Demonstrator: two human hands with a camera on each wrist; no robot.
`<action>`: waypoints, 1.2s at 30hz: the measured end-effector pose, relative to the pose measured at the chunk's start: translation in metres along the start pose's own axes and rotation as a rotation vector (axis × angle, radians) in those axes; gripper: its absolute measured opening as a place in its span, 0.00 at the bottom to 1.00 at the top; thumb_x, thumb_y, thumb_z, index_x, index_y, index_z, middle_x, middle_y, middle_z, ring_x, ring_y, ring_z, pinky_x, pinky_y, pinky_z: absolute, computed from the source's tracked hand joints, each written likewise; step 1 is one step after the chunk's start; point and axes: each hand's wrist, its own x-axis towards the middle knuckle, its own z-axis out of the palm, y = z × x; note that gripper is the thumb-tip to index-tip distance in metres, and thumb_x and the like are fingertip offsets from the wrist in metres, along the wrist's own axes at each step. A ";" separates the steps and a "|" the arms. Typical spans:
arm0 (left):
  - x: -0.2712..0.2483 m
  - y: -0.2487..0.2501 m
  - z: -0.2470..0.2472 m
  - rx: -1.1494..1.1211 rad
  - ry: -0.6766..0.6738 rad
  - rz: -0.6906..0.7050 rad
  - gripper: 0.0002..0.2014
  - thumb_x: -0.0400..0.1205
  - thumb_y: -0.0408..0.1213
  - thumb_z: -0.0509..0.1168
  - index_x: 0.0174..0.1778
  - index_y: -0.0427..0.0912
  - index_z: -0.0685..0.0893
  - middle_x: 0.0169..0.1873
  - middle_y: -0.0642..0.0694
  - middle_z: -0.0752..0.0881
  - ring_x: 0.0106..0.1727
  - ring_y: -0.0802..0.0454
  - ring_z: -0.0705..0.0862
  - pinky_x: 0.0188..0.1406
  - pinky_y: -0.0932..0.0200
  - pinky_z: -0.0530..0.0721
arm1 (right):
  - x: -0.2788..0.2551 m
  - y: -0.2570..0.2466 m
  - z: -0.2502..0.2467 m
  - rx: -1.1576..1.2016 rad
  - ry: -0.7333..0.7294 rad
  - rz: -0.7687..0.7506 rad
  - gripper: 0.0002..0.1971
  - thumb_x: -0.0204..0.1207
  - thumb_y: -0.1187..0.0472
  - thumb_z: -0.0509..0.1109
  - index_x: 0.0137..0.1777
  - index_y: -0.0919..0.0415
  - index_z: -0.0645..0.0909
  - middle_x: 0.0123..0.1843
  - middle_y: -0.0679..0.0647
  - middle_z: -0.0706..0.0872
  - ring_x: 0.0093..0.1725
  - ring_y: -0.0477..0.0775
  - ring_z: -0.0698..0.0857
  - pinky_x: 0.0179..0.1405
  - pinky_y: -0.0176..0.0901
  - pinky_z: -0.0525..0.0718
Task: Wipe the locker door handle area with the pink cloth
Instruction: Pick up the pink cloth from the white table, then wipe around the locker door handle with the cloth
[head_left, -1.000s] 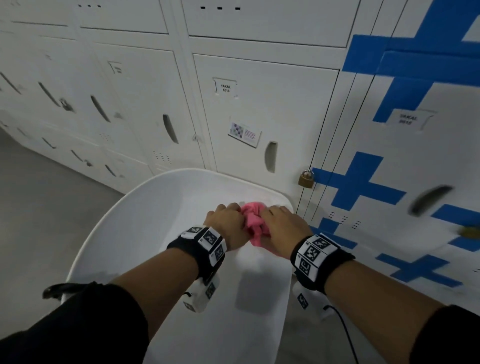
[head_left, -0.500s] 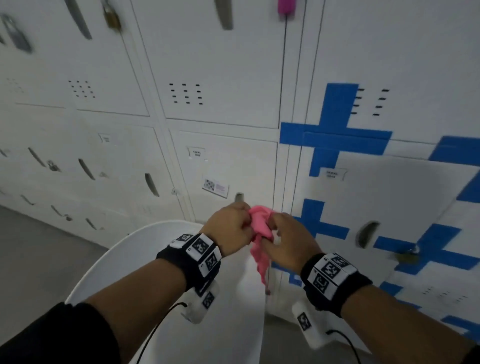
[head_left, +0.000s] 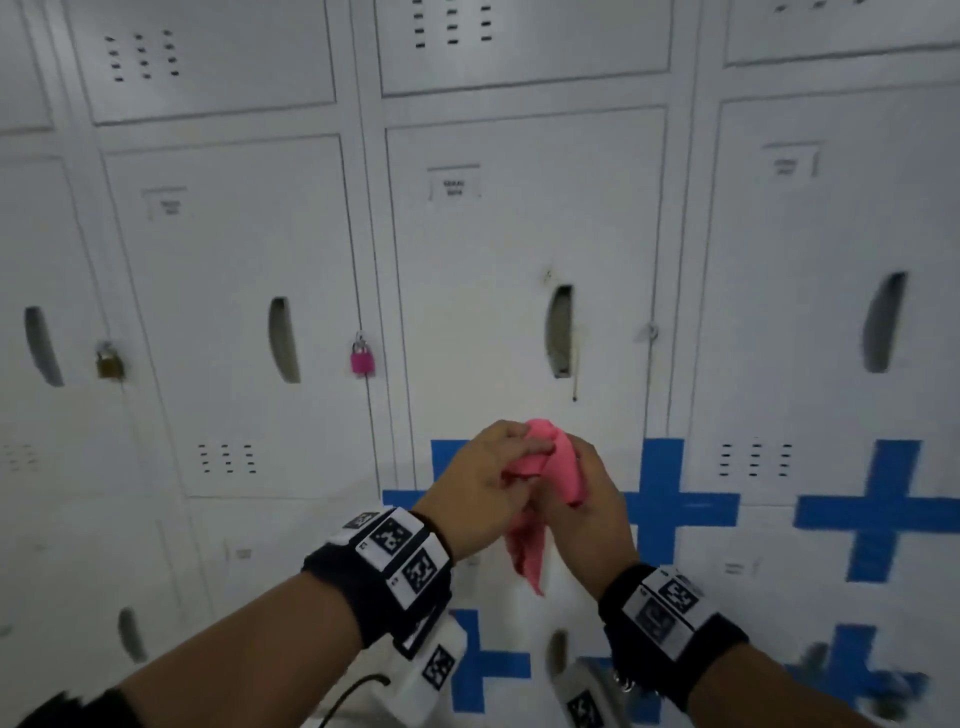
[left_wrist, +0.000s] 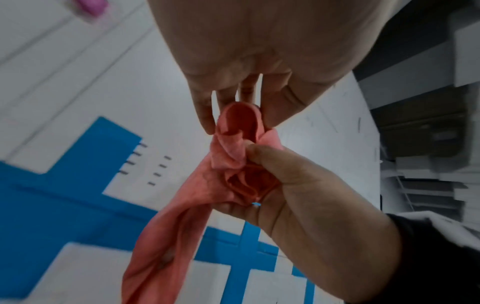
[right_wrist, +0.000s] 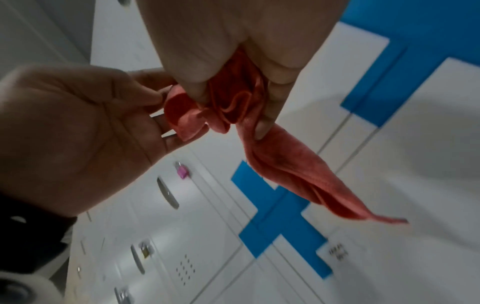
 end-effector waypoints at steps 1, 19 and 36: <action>0.008 0.009 0.001 -0.016 0.009 0.030 0.24 0.75 0.27 0.65 0.68 0.45 0.81 0.64 0.49 0.80 0.67 0.56 0.78 0.71 0.54 0.76 | 0.004 -0.011 -0.010 -0.005 0.020 -0.021 0.18 0.82 0.71 0.67 0.61 0.45 0.79 0.39 0.36 0.91 0.35 0.36 0.88 0.31 0.34 0.87; 0.092 -0.020 -0.038 0.959 0.236 -0.183 0.64 0.71 0.62 0.69 0.79 0.36 0.26 0.78 0.35 0.22 0.79 0.33 0.24 0.80 0.33 0.35 | 0.130 -0.129 -0.077 -0.649 0.275 -0.549 0.10 0.80 0.57 0.64 0.58 0.48 0.82 0.45 0.46 0.86 0.43 0.47 0.86 0.43 0.42 0.89; 0.115 -0.055 -0.054 0.958 0.090 -0.289 0.77 0.58 0.73 0.71 0.66 0.41 0.09 0.67 0.39 0.08 0.71 0.35 0.13 0.75 0.30 0.26 | 0.176 -0.066 -0.043 -0.944 0.407 -0.556 0.17 0.84 0.62 0.63 0.70 0.65 0.79 0.59 0.61 0.80 0.48 0.55 0.81 0.47 0.45 0.85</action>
